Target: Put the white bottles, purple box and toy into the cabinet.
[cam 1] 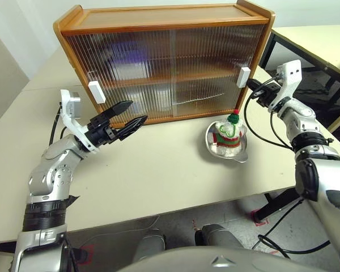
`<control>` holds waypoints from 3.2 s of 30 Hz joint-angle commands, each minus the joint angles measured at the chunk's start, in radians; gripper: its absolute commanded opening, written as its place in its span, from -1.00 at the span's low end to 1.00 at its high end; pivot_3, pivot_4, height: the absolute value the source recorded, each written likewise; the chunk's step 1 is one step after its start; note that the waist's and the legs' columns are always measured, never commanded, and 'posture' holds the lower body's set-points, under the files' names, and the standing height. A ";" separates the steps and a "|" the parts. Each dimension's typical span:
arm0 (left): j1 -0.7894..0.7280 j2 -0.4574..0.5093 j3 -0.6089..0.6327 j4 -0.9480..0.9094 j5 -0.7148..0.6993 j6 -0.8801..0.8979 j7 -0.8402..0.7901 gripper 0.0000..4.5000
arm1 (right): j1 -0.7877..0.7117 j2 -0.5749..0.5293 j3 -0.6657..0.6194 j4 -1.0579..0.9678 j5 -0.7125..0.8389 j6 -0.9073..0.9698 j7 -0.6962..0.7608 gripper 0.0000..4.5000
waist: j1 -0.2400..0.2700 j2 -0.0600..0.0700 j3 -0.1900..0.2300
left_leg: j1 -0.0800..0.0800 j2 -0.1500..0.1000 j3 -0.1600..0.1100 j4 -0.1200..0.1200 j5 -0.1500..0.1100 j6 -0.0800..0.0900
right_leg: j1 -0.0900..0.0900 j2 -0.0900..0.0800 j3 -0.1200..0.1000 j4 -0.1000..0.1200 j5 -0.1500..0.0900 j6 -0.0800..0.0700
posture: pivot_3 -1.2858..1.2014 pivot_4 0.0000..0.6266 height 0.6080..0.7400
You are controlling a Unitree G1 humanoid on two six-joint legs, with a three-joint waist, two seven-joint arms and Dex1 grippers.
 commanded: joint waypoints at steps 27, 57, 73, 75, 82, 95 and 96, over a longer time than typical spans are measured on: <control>-0.010 -0.015 -0.013 -0.034 0.005 0.005 0.023 1.00 | -0.024 0.200 0.078 -0.316 -0.007 0.318 -0.040 -0.98 | -0.015 0.000 0.000 | 0.000 0.001 0.000 -0.002 0.000 0.000 | -0.003 0.001 0.000 0.001 0.001 -0.004 | -0.02 -1.00 1.00; -0.017 -0.021 -0.017 -0.030 0.012 0.000 0.028 1.00 | -0.073 0.385 0.136 -0.366 -0.003 0.440 -0.078 -0.98 | -0.013 0.000 0.000 | 0.000 0.002 0.000 -0.007 0.001 0.001 | -0.008 0.004 -0.001 0.004 0.001 -0.009 | -0.02 -1.00 1.00; -0.026 -0.047 -0.033 -0.021 0.021 -0.007 0.022 1.00 | -0.015 0.265 0.119 -0.464 -0.024 0.438 -0.115 -0.81 | -0.001 0.000 -0.001 | 0.000 0.004 0.000 -0.006 0.003 0.002 | -0.010 0.007 -0.002 0.009 0.002 -0.012 | -0.03 -1.00 1.00; -0.035 -0.052 -0.040 -0.007 0.024 -0.009 0.015 1.00 | 0.015 0.215 0.100 -0.501 -0.016 0.449 -0.124 -0.54 | 0.006 -0.001 -0.001 | 0.000 0.004 0.000 -0.004 0.003 0.003 | -0.009 0.006 -0.003 0.009 0.001 -0.012 | -0.04 -1.00 1.00; -0.058 -0.056 -0.051 0.022 0.030 -0.016 -0.002 1.00 | 0.110 0.089 0.063 -0.622 0.017 0.469 -0.097 0.61 | -0.002 0.000 -0.001 | 0.000 0.003 0.001 0.002 0.003 0.003 | -0.007 0.006 -0.001 0.012 0.002 -0.010 | -0.05 -1.00 1.00; -0.051 -0.046 -0.038 0.029 0.027 -0.019 -0.011 1.00 | 0.478 -0.086 -0.003 -0.983 0.194 0.583 0.098 0.98 | -0.010 -0.001 0.000 | 0.014 -0.001 0.004 0.007 0.002 0.001 | 0.010 0.014 -0.002 0.012 -0.005 0.003 | -0.06 -0.98 1.00; -0.050 -0.046 -0.038 0.028 0.028 -0.019 -0.011 1.00 | 0.506 -0.094 -0.010 -1.011 0.212 0.597 0.107 0.98 | -0.010 -0.001 0.000 | 0.016 -0.001 0.004 0.008 0.002 0.000 | 0.012 0.015 -0.002 0.011 -0.005 0.003 | -0.06 -0.98 1.00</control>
